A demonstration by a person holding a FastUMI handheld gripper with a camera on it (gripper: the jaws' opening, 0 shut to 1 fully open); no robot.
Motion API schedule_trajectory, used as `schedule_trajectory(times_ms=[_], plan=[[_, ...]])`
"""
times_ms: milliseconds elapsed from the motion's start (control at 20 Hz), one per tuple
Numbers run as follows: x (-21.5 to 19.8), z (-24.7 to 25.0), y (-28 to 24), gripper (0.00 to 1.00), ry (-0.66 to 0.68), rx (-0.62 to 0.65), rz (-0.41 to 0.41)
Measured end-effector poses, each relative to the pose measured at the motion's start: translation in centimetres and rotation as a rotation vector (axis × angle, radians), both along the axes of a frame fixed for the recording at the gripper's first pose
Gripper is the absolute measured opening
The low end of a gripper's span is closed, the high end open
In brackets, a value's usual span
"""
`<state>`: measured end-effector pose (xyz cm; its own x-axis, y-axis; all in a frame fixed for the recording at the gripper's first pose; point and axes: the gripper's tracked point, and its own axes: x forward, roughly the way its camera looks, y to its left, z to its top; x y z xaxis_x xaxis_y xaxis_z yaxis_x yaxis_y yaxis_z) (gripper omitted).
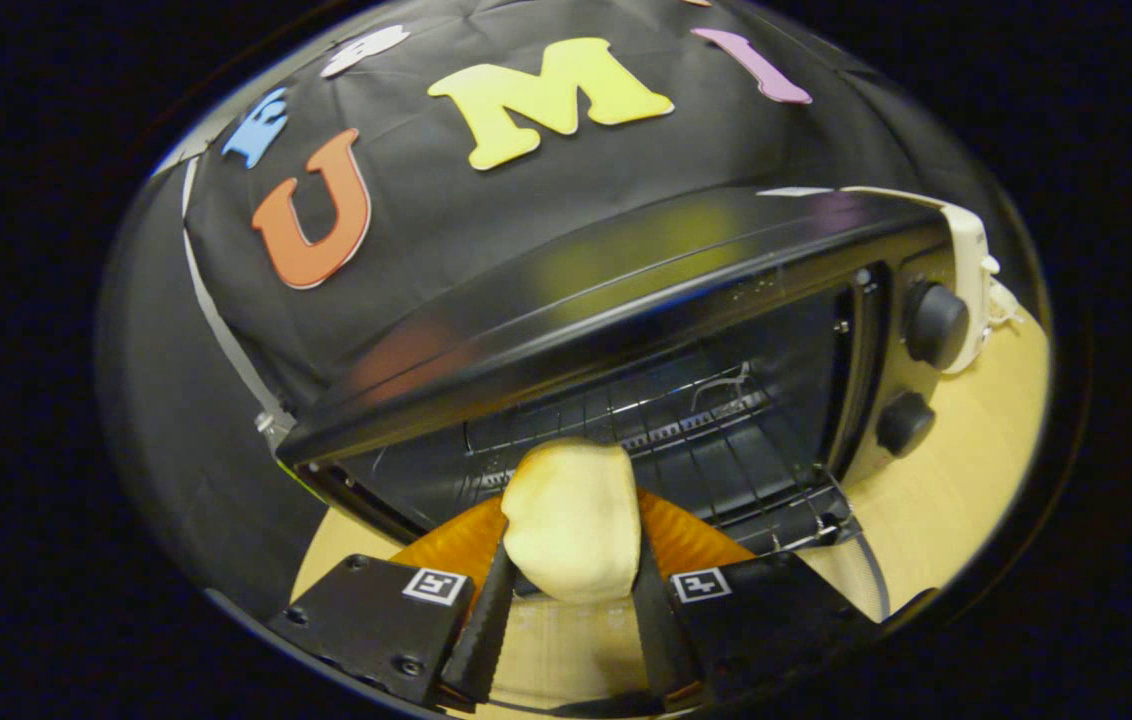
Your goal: Open the toaster oven, put the food inside, and close the toaster oven door.
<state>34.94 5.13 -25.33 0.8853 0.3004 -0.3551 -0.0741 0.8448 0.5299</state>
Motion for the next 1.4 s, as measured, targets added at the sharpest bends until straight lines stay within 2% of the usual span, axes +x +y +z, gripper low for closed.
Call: schedule_trajectory(times_ms=[50, 200, 350, 550, 750, 950, 1100, 1200, 1400], plan=[[0.2, 0.3, 0.1, 0.7, 0.011, 0.026, 0.007], [-1.5, 0.3, -1.0, 0.99, -0.018, -0.059, -0.008], [-6.9, 1.3, -1.1, 0.99, -0.058, -0.141, 0.04], [-14.4, 0.0, -1.1, 1.0, -0.021, -0.266, 0.08], [-18.5, -3.8, -1.3, 1.0, 0.078, -0.44, 0.095], [-18.8, -6.7, -1.9, 1.0, 0.197, -0.476, 0.066], [-17.9, -5.7, -1.1, 1.0, 0.172, -0.523, 0.071], [-18.1, -6.0, -1.2, 1.0, 0.21, -0.589, 0.076], [-18.5, -6.8, -1.8, 1.0, 0.291, -0.632, 0.049]])
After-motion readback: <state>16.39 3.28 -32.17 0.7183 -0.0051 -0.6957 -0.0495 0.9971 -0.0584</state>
